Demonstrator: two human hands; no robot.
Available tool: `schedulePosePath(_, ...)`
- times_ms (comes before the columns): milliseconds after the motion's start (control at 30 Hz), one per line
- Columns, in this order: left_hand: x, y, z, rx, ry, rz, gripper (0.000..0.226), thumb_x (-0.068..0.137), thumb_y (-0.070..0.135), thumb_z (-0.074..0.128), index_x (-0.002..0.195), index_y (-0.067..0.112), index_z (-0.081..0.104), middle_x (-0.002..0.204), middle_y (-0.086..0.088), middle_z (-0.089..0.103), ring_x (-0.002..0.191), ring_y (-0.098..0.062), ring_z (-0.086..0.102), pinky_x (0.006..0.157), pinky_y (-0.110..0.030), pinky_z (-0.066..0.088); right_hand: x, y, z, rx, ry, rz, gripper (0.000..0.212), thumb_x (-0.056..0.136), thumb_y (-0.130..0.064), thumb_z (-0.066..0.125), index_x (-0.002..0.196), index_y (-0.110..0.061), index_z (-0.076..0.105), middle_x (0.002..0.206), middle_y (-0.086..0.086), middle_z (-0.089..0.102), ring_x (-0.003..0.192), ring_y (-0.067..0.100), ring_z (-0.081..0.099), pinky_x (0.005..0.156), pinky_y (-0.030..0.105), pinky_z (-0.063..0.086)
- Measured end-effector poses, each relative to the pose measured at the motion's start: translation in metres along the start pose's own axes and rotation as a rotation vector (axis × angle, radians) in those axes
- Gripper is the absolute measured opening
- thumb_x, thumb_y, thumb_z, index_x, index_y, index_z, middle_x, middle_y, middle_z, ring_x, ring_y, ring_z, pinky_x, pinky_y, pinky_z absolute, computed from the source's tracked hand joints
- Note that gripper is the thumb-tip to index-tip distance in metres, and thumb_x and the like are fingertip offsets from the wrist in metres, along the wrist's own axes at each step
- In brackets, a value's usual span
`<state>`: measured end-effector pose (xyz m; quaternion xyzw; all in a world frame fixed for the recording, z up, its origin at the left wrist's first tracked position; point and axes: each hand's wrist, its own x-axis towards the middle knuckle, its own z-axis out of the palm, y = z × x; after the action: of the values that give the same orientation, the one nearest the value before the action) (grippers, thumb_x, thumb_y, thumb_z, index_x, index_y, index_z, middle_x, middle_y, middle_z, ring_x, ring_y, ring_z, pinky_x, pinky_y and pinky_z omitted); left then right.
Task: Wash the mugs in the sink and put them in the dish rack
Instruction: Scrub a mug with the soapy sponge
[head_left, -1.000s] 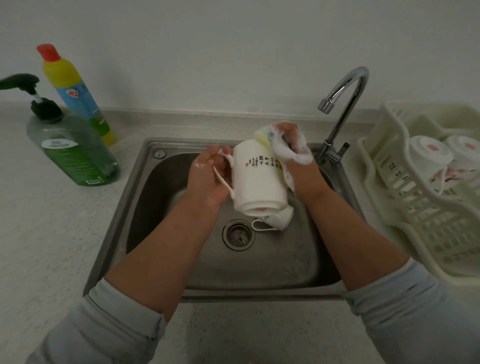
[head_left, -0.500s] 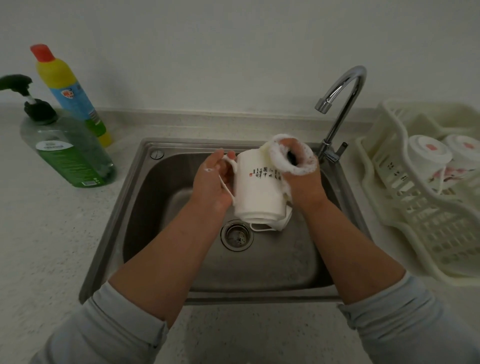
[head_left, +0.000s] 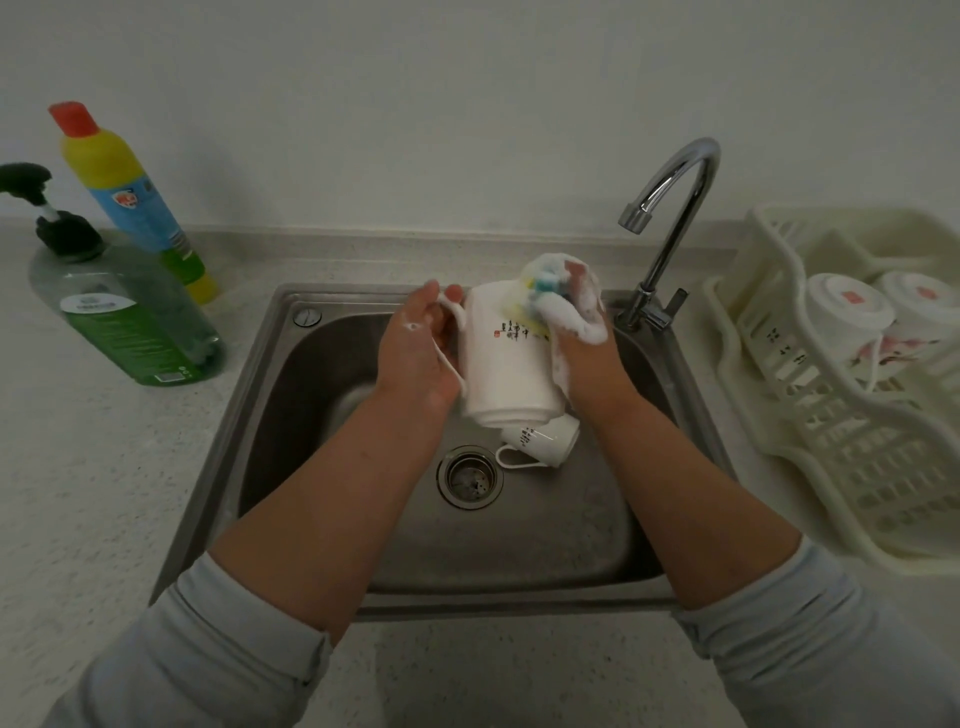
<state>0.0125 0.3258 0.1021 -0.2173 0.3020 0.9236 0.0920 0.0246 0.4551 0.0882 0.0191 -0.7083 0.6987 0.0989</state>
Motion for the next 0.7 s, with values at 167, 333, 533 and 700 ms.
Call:
schedulePosePath(167,0.009,0.010,-0.003,-0.071,-0.025,-0.004,0.029,0.089,0.012,0.055,0.061,0.012,0.050,0.047,0.003,0.056,0.062,-0.012,0.055,0.077,-0.029,0.049,-0.039,0.012,-0.001,-0.012,-0.063,0.080,0.065,0.081,-0.035,0.062,0.130,0.002,0.039,0.118,0.014,0.048,0.102,0.011,0.049,0.082,0.010,0.045)
schedulePosePath(333,0.011,-0.002,-0.017,-0.024,-0.163,-0.050,0.046,0.091,0.012,0.051,0.045,0.014,0.052,0.040,0.007,0.049,0.052,-0.009,0.056,0.078,-0.030,0.048,-0.019,0.003,-0.016,0.198,0.160,0.333,0.038,0.100,-0.014,0.034,0.136,-0.002,0.040,0.086,-0.004,0.053,0.075,0.007,0.055,0.065,0.021,0.047)
schedulePosePath(533,0.009,0.005,0.000,-0.188,-0.050,-0.044,0.025,0.089,0.012,0.056,0.064,0.009,0.057,0.057,0.000,0.059,0.055,-0.013,0.058,0.073,-0.030,0.051,-0.011,-0.013,-0.007,0.398,0.051,0.319,0.036,0.099,-0.009,0.030,0.134,-0.005,0.036,0.103,-0.001,0.052,0.103,0.008,0.060,0.065,0.015,0.052)
schedulePosePath(700,0.018,0.016,-0.005,-0.132,-0.096,-0.039,0.041,0.089,0.013,0.055,0.048,0.012,0.054,0.049,0.002,0.056,0.048,-0.010,0.058,0.073,-0.029,0.050,-0.035,0.002,-0.003,0.438,0.066,0.293,0.046,0.073,-0.017,0.053,0.117,-0.005,0.049,0.095,0.001,0.058,0.073,0.001,0.063,0.059,0.012,0.052)
